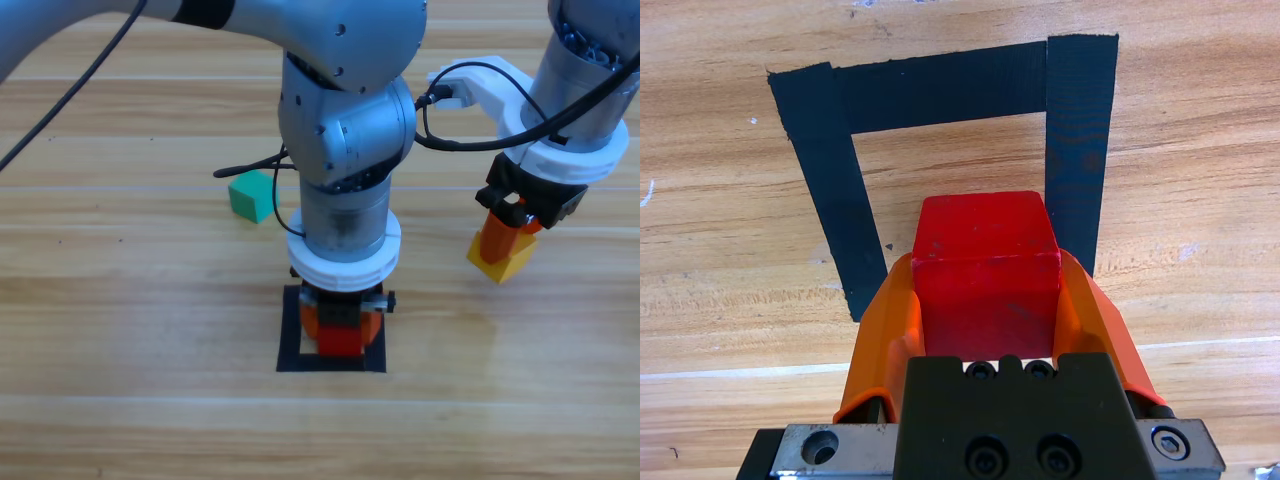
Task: Stack the blocks in the rectangular block: red at the bottom, yellow in the middle, green on top
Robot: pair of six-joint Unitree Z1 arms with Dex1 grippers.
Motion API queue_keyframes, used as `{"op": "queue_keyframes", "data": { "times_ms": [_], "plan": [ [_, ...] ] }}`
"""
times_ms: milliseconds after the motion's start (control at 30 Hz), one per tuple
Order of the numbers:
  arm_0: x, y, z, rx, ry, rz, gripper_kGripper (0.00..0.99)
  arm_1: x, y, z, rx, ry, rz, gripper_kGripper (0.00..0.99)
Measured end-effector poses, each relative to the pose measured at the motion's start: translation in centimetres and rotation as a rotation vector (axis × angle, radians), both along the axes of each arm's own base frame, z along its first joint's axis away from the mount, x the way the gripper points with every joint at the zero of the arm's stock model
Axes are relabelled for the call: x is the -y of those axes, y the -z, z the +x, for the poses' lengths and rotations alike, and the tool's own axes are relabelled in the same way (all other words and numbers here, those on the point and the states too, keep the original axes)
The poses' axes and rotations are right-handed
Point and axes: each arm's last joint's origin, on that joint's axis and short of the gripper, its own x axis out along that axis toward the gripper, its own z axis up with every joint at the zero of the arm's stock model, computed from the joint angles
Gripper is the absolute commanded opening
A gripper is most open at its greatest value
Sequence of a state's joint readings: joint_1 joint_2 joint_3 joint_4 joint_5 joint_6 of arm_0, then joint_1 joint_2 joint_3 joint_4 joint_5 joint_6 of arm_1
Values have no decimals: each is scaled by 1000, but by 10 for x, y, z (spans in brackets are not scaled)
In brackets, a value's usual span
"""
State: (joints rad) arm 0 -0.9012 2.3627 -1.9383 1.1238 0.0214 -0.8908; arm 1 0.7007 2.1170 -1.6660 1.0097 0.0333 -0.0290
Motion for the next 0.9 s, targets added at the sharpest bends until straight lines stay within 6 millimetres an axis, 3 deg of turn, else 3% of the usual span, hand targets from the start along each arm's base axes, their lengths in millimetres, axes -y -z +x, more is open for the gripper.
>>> {"op": "queue_keyframes", "data": {
  "times_ms": [267, 333, 367, 467, 500, 900],
  "plan": [
    [0, 0, 0, 3, 0, 2, 14, 0, 1, 0, -2, 0, -2, 0],
    [0, 0, 0, 3, 0, 2, 143, 0, 1, 0, -2, 0, -2, 0],
    [0, 0, 0, 3, -1, 2, 247, 0, 1, 0, -2, 0, -2, 0],
    [0, 0, 0, 4, -12, 1, 950, 0, 1, 0, -2, -3, -2, 0],
    [0, 0, 0, 4, -17, -1, 989, 0, 1, 0, -2, -3, -2, 0],
    [1, -2, 1, 11, -29, -4, 990, 0, 1, -1, -3, -3, -3, 0]
  ]
}}
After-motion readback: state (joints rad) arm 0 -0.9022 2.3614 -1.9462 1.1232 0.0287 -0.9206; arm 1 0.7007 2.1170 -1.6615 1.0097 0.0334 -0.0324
